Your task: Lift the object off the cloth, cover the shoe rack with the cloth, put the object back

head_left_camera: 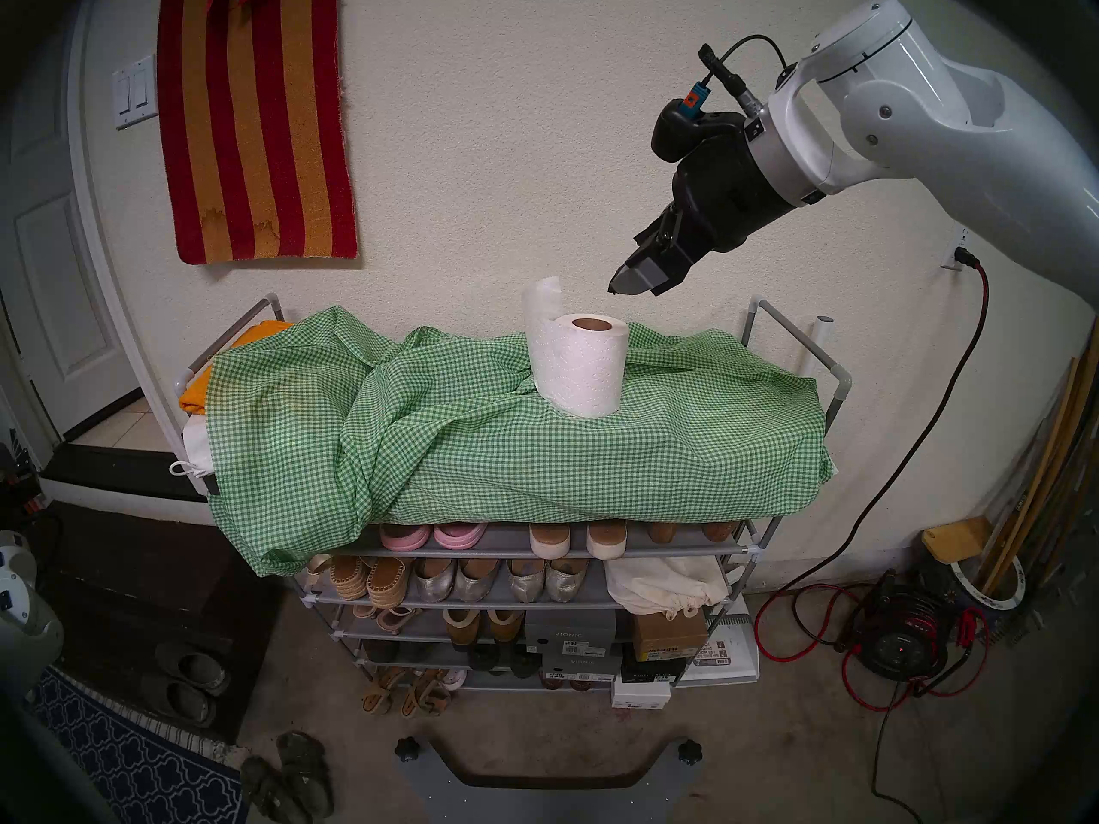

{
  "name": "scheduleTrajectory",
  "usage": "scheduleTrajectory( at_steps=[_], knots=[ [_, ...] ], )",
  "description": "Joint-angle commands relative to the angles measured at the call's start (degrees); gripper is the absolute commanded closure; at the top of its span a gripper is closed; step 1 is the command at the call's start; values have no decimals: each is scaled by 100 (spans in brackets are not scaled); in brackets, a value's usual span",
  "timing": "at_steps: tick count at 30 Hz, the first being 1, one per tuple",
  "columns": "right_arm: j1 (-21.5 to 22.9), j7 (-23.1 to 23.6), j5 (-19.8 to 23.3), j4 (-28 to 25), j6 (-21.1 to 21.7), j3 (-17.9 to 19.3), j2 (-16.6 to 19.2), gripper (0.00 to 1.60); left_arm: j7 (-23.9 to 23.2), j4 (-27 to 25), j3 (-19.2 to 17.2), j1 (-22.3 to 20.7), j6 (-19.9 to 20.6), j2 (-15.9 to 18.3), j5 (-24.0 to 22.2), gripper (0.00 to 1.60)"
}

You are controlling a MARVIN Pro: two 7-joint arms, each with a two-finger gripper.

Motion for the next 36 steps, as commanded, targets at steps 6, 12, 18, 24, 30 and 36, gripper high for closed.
scheduleTrajectory(
  at_steps=[6, 12, 18, 24, 30, 36],
  knots=[
    [686, 576, -211, 459, -11, -850, -766, 0, -7, -1, 1, 1, 5, 13, 6, 0],
    [1046, 1040, -355, 824, -11, -1473, -1025, 0, -8, -1, 1, 1, 6, 13, 7, 0],
    [1438, 1678, -308, 1203, -11, -1673, -1086, 0, -9, 0, 1, 2, 7, 14, 7, 0],
    [1820, 2362, -448, 1472, -11, -2107, -1222, 0, -10, 0, 1, 2, 8, 15, 7, 0],
    [2192, 2990, -628, 1524, -11, -2650, -1505, 0, -11, 1, 1, 3, 9, 15, 7, 0],
    [2555, 3617, -725, 1735, -11, -3296, -1948, 0, -12, 1, 1, 3, 9, 16, 7, 0]
  ],
)
